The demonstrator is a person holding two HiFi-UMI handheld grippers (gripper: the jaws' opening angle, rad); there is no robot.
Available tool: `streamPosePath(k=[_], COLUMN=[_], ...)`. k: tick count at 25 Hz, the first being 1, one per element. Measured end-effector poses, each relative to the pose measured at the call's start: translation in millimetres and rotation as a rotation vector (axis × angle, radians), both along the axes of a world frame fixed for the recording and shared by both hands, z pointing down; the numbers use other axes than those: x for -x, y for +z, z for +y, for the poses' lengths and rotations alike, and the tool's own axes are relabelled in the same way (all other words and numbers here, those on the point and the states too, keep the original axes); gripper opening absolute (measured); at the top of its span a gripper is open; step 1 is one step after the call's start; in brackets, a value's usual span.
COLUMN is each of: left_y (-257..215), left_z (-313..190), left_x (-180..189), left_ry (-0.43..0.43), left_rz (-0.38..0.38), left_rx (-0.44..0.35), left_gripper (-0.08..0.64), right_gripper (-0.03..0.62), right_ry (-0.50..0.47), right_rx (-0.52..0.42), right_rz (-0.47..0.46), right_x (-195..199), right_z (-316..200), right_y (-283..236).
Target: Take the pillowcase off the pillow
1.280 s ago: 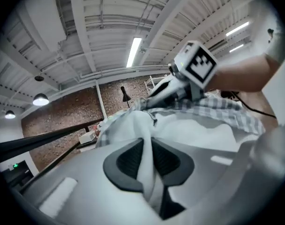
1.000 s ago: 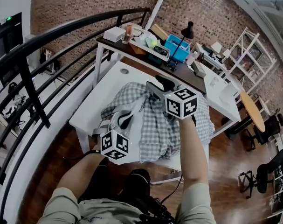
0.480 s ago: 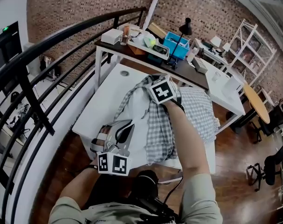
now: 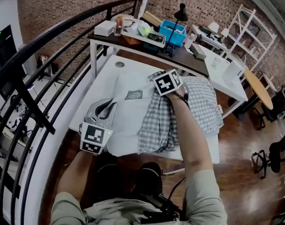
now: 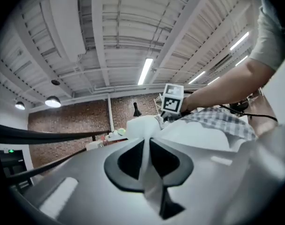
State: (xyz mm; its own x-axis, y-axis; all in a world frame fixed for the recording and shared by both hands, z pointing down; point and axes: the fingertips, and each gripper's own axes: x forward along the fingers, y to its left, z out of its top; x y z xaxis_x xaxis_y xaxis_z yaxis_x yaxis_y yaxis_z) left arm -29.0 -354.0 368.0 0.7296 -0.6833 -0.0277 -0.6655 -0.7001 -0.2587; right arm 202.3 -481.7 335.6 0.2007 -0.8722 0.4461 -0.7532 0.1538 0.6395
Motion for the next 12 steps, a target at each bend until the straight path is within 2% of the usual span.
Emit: streamPosePath(k=[2, 5, 7, 10, 12], left_y=[14, 19, 12, -9, -21], left_z=[-11, -10, -5, 17, 48], left_x=[-11, -23, -18, 3, 9], left_ry=[0.021, 0.035, 0.021, -0.014, 0.01], left_rz=[-0.012, -0.034, -0.031, 0.031, 0.062], left_rx=[0.062, 0.075, 0.071, 0.069, 0.061], left_gripper=[0.049, 0.072, 0.102, 0.202, 0.247], right_gripper=[0.049, 0.122, 0.126, 0.126, 0.126], right_ry=[-0.058, -0.113, -0.142, -0.19, -0.205], right_rx=[-0.047, -0.176, -0.278, -0.403, -0.456], right_rz=[-0.018, -0.099, -0.183, -0.307, -0.38], right_x=[11, 21, 25, 28, 30], right_z=[10, 40, 72, 136, 183], right_y=[-4, -30, -48, -62, -58])
